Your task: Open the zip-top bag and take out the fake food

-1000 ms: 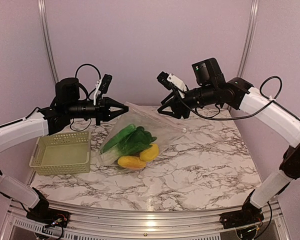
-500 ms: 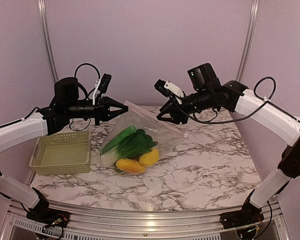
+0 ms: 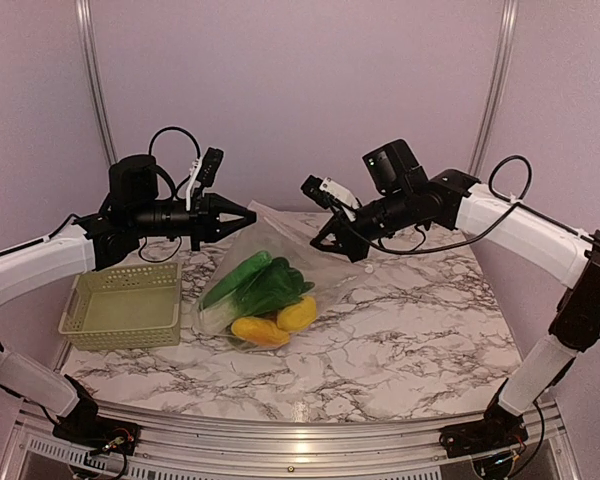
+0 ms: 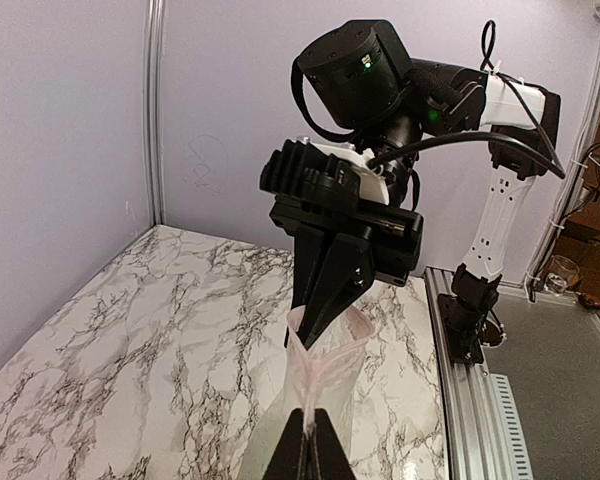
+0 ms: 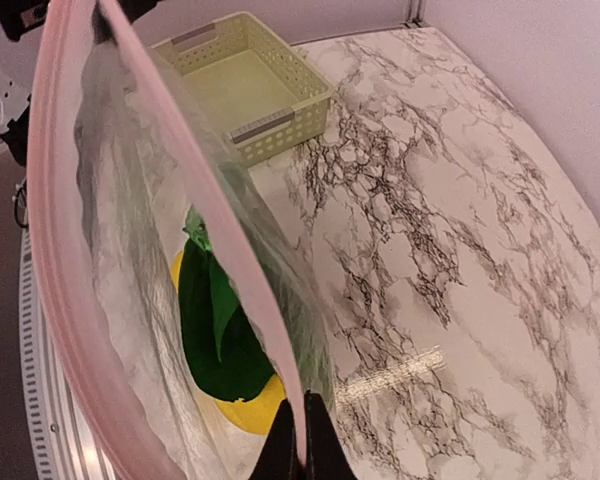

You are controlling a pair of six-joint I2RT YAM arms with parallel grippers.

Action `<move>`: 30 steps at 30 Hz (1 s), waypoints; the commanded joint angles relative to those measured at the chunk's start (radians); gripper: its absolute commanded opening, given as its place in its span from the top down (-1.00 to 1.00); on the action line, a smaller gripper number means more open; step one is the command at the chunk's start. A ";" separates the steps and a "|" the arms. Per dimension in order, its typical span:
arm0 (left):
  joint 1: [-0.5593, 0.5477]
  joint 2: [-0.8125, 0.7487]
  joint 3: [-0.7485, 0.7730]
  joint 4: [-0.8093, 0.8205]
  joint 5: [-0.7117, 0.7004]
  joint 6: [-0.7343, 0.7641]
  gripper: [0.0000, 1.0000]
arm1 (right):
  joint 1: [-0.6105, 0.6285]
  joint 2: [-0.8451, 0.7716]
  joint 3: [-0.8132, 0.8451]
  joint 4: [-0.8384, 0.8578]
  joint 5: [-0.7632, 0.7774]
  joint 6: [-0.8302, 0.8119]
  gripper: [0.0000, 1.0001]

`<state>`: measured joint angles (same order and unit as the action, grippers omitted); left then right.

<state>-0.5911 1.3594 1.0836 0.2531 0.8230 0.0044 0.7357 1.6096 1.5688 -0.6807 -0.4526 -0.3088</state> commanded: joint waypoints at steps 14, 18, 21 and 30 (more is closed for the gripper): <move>0.081 0.007 0.059 0.033 -0.432 -0.358 -0.86 | -0.133 0.035 0.233 -0.026 0.059 0.390 1.00; 0.113 0.023 0.093 -0.046 -0.589 -0.466 -0.98 | -0.158 0.025 0.250 -0.042 0.127 0.470 1.00; 0.126 0.060 0.149 -0.159 -0.622 -0.482 -0.98 | -0.158 0.041 0.255 -0.054 0.192 0.533 1.00; 0.122 0.150 0.150 -0.280 -0.547 -0.680 -0.98 | -0.123 0.198 0.296 0.035 0.297 0.747 1.00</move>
<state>-0.4637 1.4727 1.2556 0.0471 0.2211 -0.5529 0.5793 1.7065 1.7935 -0.7067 -0.2150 0.3187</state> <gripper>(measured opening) 0.989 0.005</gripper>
